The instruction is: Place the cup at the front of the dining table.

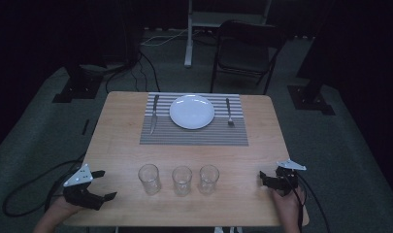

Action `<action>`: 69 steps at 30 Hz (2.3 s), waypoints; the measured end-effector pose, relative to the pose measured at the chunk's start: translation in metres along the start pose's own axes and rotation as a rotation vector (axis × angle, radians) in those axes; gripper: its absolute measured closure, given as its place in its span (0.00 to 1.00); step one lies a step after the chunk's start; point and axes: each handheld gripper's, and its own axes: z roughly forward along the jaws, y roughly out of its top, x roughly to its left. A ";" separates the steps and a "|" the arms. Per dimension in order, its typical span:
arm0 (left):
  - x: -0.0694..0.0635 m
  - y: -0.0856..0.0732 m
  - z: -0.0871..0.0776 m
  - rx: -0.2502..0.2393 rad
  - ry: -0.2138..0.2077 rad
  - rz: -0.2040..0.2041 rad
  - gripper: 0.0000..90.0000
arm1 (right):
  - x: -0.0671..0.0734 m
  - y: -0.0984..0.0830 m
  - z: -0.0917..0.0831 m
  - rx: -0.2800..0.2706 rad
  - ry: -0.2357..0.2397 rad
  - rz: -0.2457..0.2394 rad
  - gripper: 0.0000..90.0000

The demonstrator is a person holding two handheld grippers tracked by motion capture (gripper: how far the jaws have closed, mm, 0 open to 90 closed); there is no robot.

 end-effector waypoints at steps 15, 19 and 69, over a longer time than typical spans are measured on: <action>-0.007 0.028 -0.002 -0.066 -0.085 0.033 0.06 | 0.000 0.000 0.000 0.000 0.000 0.000 0.16; -0.011 0.039 -0.001 -0.063 -0.093 0.061 0.06 | 0.000 0.000 0.000 0.000 0.000 0.001 0.16; -0.056 0.131 0.058 -0.057 -0.302 0.255 0.06 | 0.000 0.000 0.000 -0.001 0.000 -0.001 0.16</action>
